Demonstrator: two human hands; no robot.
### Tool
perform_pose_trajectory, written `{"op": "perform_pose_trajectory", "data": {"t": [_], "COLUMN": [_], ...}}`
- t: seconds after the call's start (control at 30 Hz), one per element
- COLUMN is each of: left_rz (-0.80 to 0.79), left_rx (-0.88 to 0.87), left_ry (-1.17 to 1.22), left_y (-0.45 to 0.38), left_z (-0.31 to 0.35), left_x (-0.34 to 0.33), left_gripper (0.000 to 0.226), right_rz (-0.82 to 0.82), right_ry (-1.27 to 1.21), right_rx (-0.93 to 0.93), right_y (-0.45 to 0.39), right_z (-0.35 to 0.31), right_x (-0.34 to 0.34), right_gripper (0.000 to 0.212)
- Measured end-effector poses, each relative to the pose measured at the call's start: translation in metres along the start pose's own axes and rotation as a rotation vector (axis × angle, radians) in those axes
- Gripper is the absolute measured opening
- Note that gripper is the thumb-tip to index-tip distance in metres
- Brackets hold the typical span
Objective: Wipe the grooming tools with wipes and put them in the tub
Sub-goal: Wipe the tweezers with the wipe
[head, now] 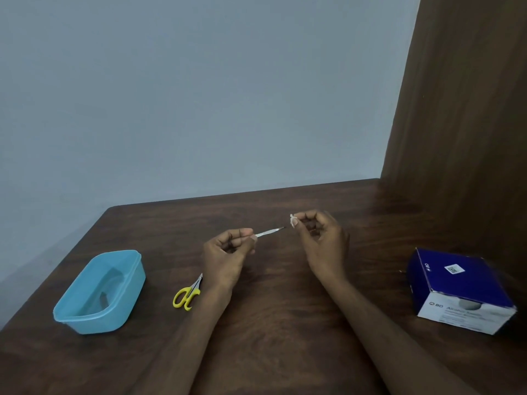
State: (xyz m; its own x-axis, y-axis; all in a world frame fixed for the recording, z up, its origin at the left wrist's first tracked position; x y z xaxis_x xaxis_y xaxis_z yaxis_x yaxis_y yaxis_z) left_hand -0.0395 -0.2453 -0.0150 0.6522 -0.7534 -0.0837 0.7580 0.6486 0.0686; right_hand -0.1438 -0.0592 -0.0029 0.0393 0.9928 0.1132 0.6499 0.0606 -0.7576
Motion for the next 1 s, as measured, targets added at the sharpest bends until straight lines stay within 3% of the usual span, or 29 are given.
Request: {"op": "perform_pose_trajectory", "data": {"t": [0.13,0.27,0.5,1.0], "left_rz": [-0.040,-0.095,-0.095,-0.169], "left_rx": [0.019,0.051,0.139,0.071], "left_ry": [0.006,0.061,0.204,0.066], "left_y": [0.004,0.009,0.006,0.006], "left_z": [0.001,0.002,0.001,0.001], "left_x": [-0.007,-0.013,-0.015,-0.016], "left_gripper": [0.015,0.014,0.027,0.031], "right_rz": [-0.138,-0.305,-0.311,-0.313], "right_ry": [0.087,0.187,0.309,0.344], "right_rx": [0.248,0.337,0.360,0.458], "right_y": [0.007,0.017,0.014,0.015], "right_z": [-0.022,-0.021,-0.008,-0.017], "right_x": [-0.009,-0.028,-0.021,-0.019], "right_gripper": [0.002,0.008,0.006,0.016]}}
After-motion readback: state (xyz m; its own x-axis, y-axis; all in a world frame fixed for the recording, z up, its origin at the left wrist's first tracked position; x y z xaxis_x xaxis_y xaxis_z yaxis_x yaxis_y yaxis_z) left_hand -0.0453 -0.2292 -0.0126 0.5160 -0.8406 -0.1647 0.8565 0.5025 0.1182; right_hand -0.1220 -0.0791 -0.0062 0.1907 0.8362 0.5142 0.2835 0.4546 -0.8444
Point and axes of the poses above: each hand's wrist, its own y-axis away from the middle knuckle, its own x-axis out of the back of the hand, z = x × y, the point moved 3 cm from there along -y, towards the middle knuckle, and after that the axes turned 14 degrees about x, right-handed, at the moved point
